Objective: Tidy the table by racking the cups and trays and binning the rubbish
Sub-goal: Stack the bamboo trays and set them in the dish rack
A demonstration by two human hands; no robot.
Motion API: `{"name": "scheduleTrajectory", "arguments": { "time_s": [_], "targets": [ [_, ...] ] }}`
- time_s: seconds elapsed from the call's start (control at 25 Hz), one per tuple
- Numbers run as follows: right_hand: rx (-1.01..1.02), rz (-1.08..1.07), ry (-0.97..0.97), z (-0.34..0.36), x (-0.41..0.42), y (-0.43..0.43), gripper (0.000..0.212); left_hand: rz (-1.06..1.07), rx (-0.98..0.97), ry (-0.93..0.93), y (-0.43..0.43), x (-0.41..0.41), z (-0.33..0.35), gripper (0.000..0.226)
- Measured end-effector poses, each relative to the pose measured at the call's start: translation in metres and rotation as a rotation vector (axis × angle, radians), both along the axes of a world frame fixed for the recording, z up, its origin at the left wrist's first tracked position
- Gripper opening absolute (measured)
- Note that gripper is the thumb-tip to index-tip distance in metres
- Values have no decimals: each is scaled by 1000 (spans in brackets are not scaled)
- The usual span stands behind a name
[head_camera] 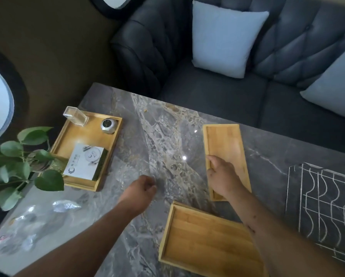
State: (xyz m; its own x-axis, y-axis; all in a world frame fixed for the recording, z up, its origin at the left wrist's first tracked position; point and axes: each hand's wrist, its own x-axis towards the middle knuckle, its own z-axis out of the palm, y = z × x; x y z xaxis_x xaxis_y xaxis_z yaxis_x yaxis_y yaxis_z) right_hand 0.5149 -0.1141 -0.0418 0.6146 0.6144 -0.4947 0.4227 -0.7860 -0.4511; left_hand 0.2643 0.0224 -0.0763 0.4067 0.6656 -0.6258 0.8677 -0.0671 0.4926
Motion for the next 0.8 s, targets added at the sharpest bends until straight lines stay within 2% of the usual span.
{"name": "scheduleTrajectory", "arguments": {
  "time_s": [0.08, 0.2, 0.32, 0.44, 0.6, 0.68, 0.8],
  "targets": [
    [1, 154, -38, 0, -15, 10, 41, 12, 35, -1, 6, 4, 1, 34],
    [35, 371, -40, -5, -36, 20, 39, 61, 98, -3, 18, 10, 1, 52],
    [41, 424, 77, -13, -45, 21, 36, 91, 124, -5, 32, 17, 0, 69],
    [95, 318, 68, -6, -47, 12, 35, 63, 120, 35, 42, 25, -1, 76],
    [123, 23, -202, 9, -37, -9, 47, -48, 147, 111, 47, 36, -1, 74],
    [59, -188, -132, 13, -35, -16, 54, -84, 150, 154, 47, 42, 0, 75],
    [16, -379, 54, 13, -42, -14, 61, -93, 127, 168, 47, 45, 0, 71]
  ]
}}
